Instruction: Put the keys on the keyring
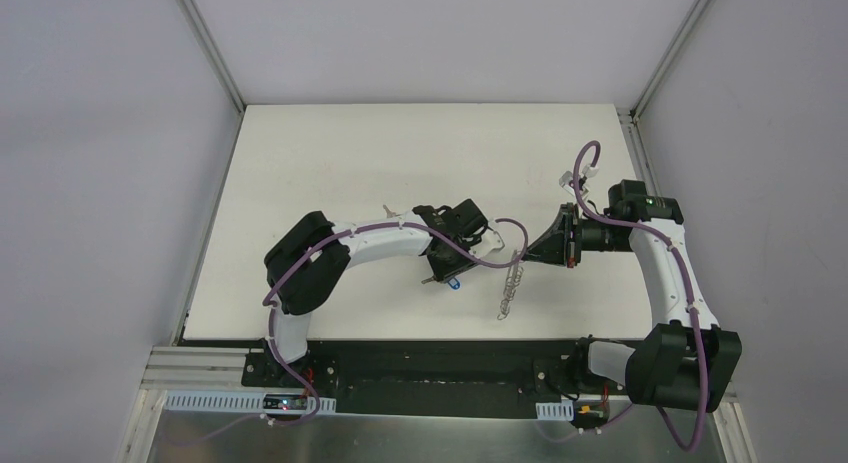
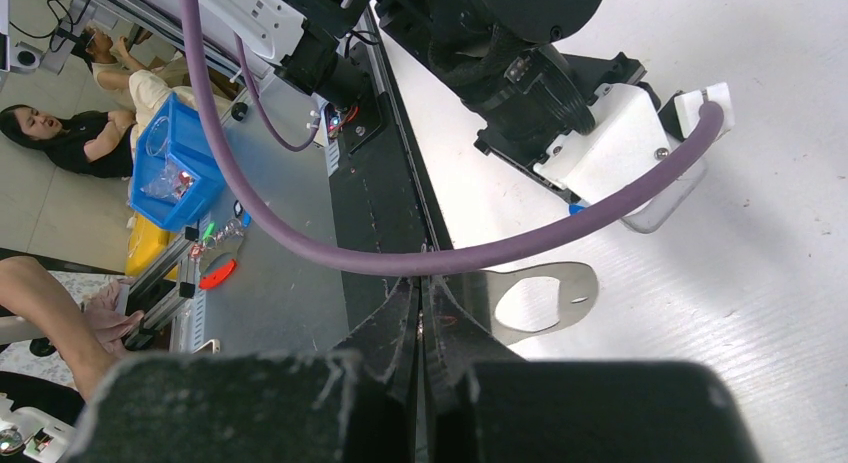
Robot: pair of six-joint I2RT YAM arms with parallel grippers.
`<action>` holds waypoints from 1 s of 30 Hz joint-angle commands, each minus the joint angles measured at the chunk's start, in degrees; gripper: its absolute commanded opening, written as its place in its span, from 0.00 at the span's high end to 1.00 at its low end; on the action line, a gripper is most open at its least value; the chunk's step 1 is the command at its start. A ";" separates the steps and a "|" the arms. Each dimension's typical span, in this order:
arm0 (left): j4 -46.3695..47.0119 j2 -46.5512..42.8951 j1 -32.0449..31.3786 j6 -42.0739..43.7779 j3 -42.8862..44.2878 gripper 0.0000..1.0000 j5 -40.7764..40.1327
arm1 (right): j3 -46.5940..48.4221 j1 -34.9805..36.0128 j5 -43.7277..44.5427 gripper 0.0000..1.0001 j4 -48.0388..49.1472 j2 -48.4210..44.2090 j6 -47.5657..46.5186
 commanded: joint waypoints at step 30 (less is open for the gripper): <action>-0.81 -2.20 -1.15 3.59 0.24 0.97 -1.65 | 1.73 -0.41 -2.33 1.00 -0.98 -0.72 -2.38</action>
